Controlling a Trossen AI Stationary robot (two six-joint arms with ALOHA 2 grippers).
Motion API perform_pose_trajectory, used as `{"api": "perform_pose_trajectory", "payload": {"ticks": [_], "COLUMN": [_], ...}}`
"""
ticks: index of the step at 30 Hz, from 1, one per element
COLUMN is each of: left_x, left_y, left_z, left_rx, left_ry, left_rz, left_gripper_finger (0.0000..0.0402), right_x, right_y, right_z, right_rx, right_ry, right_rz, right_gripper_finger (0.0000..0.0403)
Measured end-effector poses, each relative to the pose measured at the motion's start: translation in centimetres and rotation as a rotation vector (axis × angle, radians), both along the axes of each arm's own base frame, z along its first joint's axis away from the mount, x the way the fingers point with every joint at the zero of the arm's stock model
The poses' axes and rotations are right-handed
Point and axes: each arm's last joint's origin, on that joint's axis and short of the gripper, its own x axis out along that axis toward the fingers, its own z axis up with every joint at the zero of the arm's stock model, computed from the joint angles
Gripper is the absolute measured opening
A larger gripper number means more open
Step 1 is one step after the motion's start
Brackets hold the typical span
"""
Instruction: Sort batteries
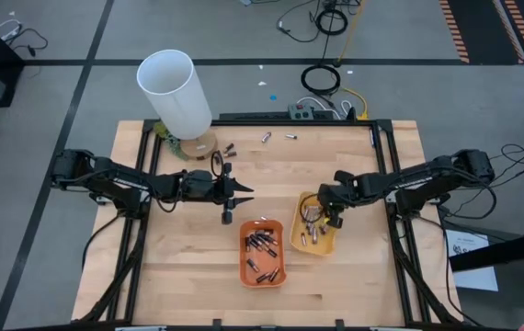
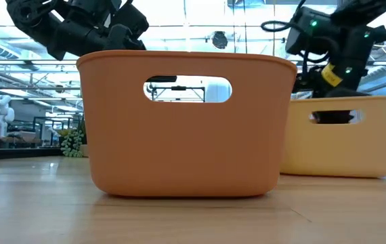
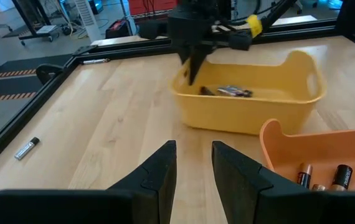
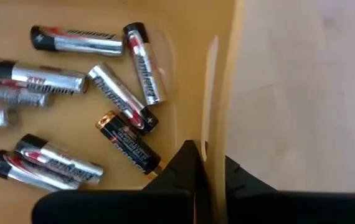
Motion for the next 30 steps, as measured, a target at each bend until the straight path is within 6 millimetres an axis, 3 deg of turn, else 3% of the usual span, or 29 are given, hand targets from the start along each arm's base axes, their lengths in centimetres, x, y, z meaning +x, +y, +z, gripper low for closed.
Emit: {"api": "perform_pose_trajectory", "payload": {"ticks": [5,21,26,30], "left_x": [0.0,0.0,0.0,0.0], "left_y": [0.0,0.0,0.0,0.0], "left_z": [0.0,0.0,0.0,0.0], "left_rx": [0.000,0.000,0.000,0.000], "left_ry": [0.000,0.000,0.000,0.004], "left_rz": [0.000,0.000,0.000,0.000], "left_gripper_finger": [0.0113,0.0113,0.0113,0.0113], "right_x": [0.6,1.1,1.3,1.6], "right_y": [-1.0,0.1,0.3,0.2], "right_z": [0.1,0.2,0.4,0.7], "right_rx": [0.012,0.185,0.241,0.253], "right_ry": [-0.054,-0.098,-0.124,-0.146], "right_rz": [0.023,0.193,0.288,0.235], "right_gripper_finger": [0.0001,0.0003,0.0039,0.0085]}}
